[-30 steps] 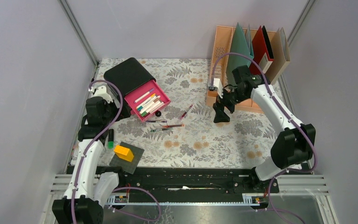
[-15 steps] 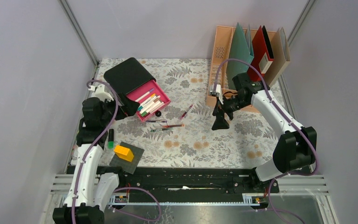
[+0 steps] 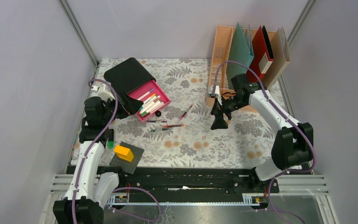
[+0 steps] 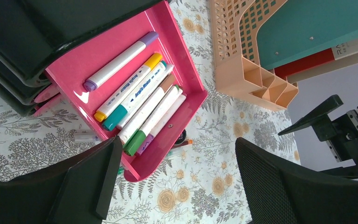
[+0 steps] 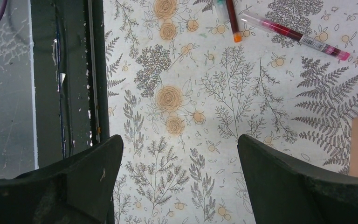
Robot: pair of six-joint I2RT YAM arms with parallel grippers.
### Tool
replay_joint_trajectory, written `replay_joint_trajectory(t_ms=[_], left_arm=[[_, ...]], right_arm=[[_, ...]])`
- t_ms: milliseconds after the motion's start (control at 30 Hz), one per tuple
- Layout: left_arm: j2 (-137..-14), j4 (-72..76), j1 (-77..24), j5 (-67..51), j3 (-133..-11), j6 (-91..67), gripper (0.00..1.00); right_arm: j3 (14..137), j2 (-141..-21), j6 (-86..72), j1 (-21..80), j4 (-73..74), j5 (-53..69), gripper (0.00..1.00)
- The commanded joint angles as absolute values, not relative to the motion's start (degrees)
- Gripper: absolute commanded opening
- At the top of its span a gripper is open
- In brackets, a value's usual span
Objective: Organize the desk
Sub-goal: Close the drawer in the storage box.
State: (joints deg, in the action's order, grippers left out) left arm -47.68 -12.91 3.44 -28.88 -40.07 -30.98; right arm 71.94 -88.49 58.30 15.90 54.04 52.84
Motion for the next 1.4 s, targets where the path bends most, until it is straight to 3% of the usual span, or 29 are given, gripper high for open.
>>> replay_joint_trajectory(t_ms=[0,367,933,1167,1367], left_arm=[[-46.87,-9.09,3.63,-28.70,-40.79,-32.07,0.96],[-46.24,-8.88,3.65,-34.75,-39.44,-33.20,0.96],[-45.23,-17.02,2.70,-41.43,-44.14,-19.82,0.94],[-44.20,-16.96,-5.68,-34.47,-44.06,-18.60,0.92],[-47.79,-17.93,-20.85,-22.61,-45.18,-17.74,0.89]], right_arm=[[71.31,-88.80,60.25,15.80,52.36,55.58,1.00],[69.66,-87.18,61.89,15.89,50.83,56.07,1.00],[75.22,-86.37,58.69,19.17,50.79,55.23,1.00],[73.33,-81.42,48.48,21.46,40.93,48.33,1.00],[70.38,-78.02,48.21,21.44,39.45,45.75,1.00]])
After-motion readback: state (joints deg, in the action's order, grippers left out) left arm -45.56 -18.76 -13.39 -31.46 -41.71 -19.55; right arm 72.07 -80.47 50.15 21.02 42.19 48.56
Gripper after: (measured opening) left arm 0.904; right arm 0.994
